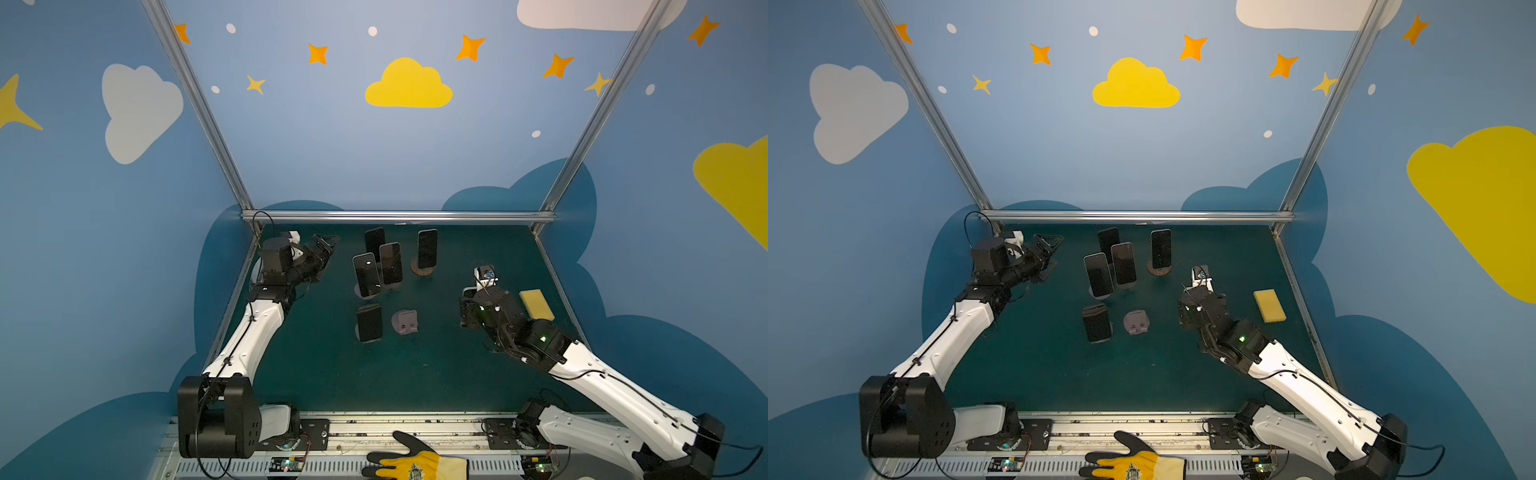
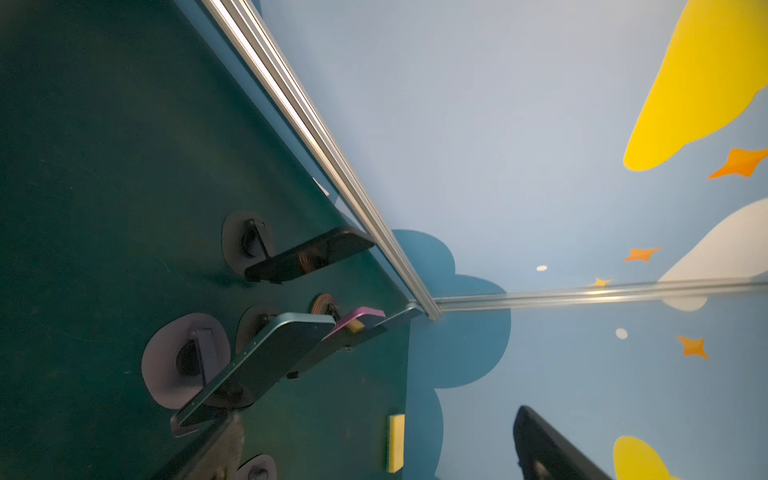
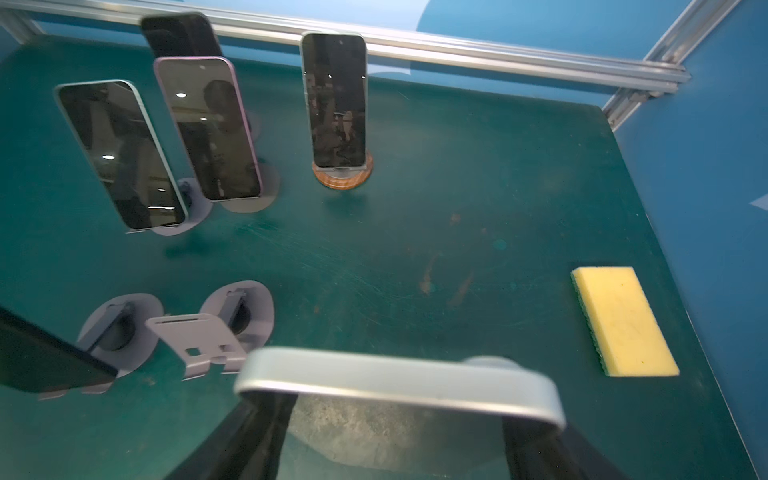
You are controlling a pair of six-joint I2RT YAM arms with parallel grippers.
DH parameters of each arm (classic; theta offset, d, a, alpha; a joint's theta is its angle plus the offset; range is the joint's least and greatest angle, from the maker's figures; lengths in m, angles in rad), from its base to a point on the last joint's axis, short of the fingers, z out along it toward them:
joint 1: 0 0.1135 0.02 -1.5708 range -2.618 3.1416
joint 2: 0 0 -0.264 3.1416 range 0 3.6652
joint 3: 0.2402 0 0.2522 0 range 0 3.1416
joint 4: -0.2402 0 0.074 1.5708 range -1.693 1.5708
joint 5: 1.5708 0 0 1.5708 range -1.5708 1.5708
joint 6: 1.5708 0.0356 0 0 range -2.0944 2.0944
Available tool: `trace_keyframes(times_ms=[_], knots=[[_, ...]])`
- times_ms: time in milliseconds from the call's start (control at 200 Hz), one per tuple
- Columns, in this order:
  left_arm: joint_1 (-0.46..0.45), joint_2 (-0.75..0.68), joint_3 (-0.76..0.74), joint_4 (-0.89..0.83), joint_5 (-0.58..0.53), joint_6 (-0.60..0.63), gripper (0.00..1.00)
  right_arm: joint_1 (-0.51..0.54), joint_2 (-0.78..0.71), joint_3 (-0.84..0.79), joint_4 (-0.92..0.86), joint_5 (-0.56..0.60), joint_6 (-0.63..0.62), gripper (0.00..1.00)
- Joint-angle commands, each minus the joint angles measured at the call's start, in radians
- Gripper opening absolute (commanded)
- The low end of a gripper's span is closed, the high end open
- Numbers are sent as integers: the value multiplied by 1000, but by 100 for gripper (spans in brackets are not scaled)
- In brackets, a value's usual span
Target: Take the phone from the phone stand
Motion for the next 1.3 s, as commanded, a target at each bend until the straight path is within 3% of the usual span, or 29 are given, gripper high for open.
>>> trace_keyframes(times_ms=[0, 531, 726, 1076, 1297], knots=[[-35, -26, 29, -44, -44, 93, 100, -38, 17, -23, 22, -59, 24, 69], [4, -9, 12, 9, -14, 23, 100, -225, 88, -153, 156, -214, 32, 68], [12, -3, 12, 10, -9, 18, 100, -278, 196, -161, 238, -319, 8, 68], [12, 0, 16, 20, 9, 5, 100, -358, 444, -38, 192, -466, -28, 67], [18, -2, 15, 12, -2, 20, 100, -396, 651, 186, -19, -552, -5, 67]])
